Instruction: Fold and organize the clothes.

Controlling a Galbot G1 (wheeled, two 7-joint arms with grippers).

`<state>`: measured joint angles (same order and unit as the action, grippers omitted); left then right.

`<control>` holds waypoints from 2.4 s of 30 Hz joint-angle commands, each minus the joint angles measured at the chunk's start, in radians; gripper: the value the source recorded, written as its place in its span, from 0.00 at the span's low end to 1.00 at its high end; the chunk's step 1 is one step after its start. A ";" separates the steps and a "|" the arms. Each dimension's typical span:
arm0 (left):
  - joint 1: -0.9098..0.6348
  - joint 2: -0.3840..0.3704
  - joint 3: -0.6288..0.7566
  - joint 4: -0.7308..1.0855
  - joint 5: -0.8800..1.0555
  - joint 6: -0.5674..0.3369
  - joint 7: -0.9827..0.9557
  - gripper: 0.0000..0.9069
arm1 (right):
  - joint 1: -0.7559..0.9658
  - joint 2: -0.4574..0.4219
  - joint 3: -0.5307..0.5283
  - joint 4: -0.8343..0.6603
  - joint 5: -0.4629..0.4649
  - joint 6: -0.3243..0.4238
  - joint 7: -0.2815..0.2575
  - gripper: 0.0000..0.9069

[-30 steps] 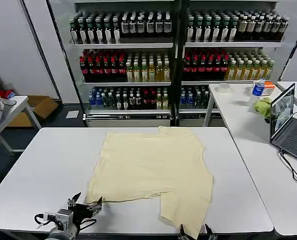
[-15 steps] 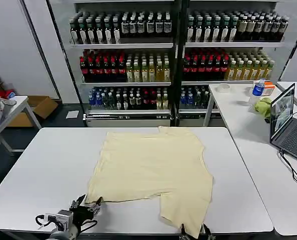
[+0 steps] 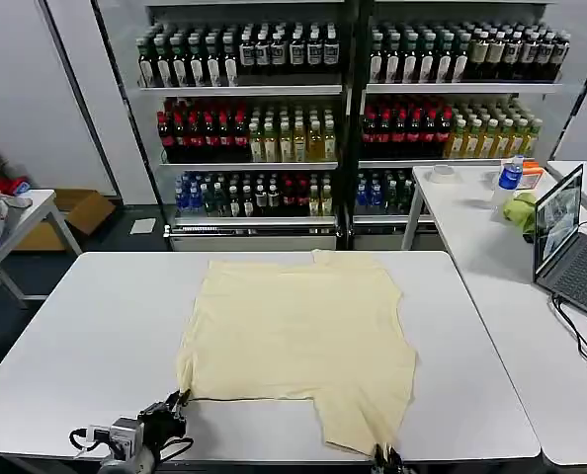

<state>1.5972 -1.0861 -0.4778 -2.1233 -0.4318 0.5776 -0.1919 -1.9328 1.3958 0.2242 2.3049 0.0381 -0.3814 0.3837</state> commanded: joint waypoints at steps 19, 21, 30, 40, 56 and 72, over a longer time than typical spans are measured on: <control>0.116 -0.039 -0.062 -0.204 -0.009 0.000 -0.020 0.02 | -0.107 -0.035 0.017 0.161 -0.079 0.088 -0.019 0.00; 0.114 -0.040 -0.069 -0.208 -0.012 0.000 -0.020 0.02 | -0.101 -0.042 0.031 0.171 -0.066 0.088 -0.023 0.00; 0.131 -0.060 -0.090 -0.223 -0.011 0.000 -0.017 0.02 | -0.104 -0.081 0.076 0.219 -0.009 0.083 -0.041 0.00; 0.104 -0.071 -0.084 -0.228 -0.013 -0.002 -0.013 0.02 | -0.062 -0.107 0.093 0.227 0.039 0.096 -0.044 0.00; -0.163 -0.026 -0.013 -0.017 -0.068 -0.122 0.031 0.02 | 0.285 -0.154 0.145 0.025 0.221 0.119 -0.080 0.00; -0.325 -0.002 0.021 0.143 -0.076 -0.100 0.045 0.02 | 0.594 -0.242 0.113 -0.148 0.366 0.037 -0.054 0.00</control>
<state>1.3534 -1.0916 -0.4632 -2.0545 -0.5036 0.4786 -0.1504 -1.4365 1.1631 0.3271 2.1988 0.3675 -0.3362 0.3272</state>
